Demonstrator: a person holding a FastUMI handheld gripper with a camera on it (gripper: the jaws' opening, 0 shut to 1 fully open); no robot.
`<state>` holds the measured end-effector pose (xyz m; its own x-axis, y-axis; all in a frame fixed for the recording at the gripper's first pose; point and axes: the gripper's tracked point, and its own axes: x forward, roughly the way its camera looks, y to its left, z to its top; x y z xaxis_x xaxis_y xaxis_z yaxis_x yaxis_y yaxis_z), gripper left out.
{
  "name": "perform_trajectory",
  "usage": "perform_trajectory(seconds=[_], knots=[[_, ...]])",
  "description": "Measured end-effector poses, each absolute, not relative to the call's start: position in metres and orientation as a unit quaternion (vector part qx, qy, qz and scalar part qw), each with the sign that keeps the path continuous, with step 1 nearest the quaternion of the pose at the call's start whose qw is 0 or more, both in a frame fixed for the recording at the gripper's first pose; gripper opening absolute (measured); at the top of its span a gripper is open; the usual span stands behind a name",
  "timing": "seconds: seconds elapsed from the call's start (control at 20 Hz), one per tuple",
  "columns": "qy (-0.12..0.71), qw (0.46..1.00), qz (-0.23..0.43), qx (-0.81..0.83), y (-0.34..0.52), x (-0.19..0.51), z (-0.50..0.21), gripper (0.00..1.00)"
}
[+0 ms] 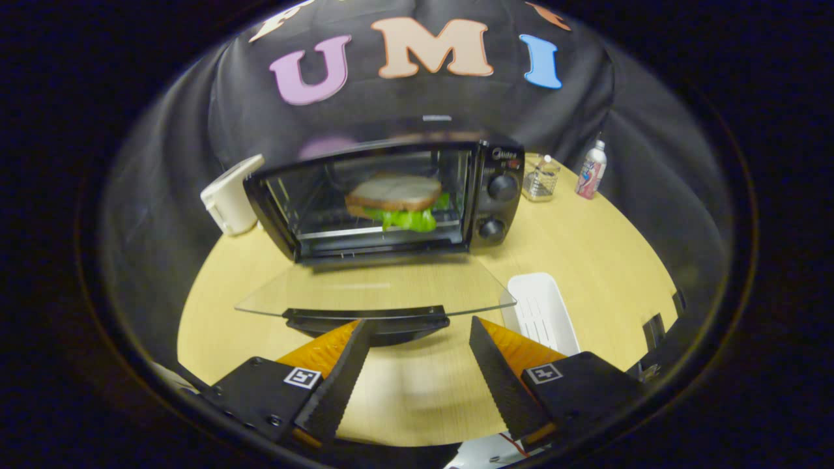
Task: Open the toaster oven, put the food inside, and close the toaster oven door.
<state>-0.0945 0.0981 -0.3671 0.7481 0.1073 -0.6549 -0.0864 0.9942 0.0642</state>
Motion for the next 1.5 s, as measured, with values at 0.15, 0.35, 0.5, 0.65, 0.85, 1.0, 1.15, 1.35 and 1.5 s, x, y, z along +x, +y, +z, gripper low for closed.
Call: perform_trajectory(seconds=[0.15, 0.35, 0.5, 0.65, 0.85, 1.0, 1.15, 1.35, 1.5], knots=[[0.319, 0.945, 0.051, 0.051, 0.102, -0.075, -0.341, 0.97], [0.279, 0.954, 0.061, 0.087, 0.113, -0.046, -0.318, 0.97], [0.261, 0.959, 0.069, 0.089, 0.118, -0.03, -0.309, 0.97], [0.241, 0.963, 0.075, 0.096, 0.12, -0.014, -0.303, 0.98], [0.218, 0.966, 0.08, 0.11, 0.126, 0.012, -0.297, 0.97], [0.204, 0.969, 0.084, 0.108, 0.128, 0.027, -0.294, 0.97], [0.2, 0.969, 0.081, 0.118, 0.131, 0.037, -0.294, 0.96], [0.187, 0.973, 0.078, 0.107, 0.134, 0.044, -0.289, 0.95], [0.174, 0.978, 0.085, 0.077, 0.137, 0.038, -0.27, 0.95]])
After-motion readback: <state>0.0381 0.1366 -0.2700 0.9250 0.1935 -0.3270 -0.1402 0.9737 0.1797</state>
